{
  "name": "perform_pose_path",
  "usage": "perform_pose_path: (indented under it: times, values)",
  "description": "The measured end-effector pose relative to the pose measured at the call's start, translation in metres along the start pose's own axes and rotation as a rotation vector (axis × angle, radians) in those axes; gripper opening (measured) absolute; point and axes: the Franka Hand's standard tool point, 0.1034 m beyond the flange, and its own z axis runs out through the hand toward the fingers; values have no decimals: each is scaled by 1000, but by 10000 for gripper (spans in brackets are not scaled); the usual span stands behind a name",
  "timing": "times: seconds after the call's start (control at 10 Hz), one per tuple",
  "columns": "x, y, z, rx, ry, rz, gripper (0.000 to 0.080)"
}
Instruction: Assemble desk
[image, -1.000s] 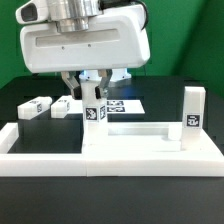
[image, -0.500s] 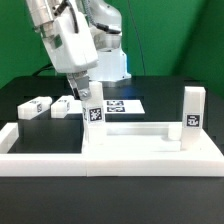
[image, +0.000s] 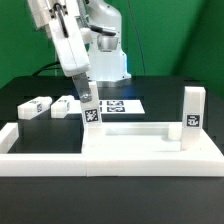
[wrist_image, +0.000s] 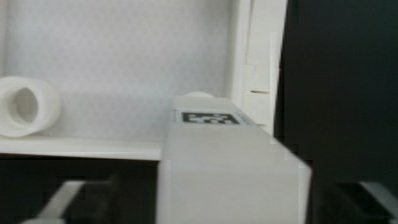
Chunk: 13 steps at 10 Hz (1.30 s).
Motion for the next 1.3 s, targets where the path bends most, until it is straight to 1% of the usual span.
perform_pose_path:
  times: [0.1, 0.2, 0.5, 0.7, 0.8, 0.9, 1.0, 1.1, 1.2, 1.3]
  values:
    - [-10, -4, 1, -34, 9, -157, 641]
    - [-17, -7, 2, -40, 10, -245, 641]
    - [-14, -5, 3, -39, 2, -473, 649]
    - [-5, 3, 3, -63, 11, -836, 649]
    - [-5, 5, 5, -82, 15, -982, 649]
    - [-9, 5, 9, -105, 9, -1148, 649]
    - [-12, 4, 11, -100, 4, -1173, 649]
    - [-11, 4, 10, -99, 5, -1147, 623]
    - [-11, 4, 11, -99, 5, -1148, 623]
    - [-11, 4, 11, -98, 5, -1130, 436]
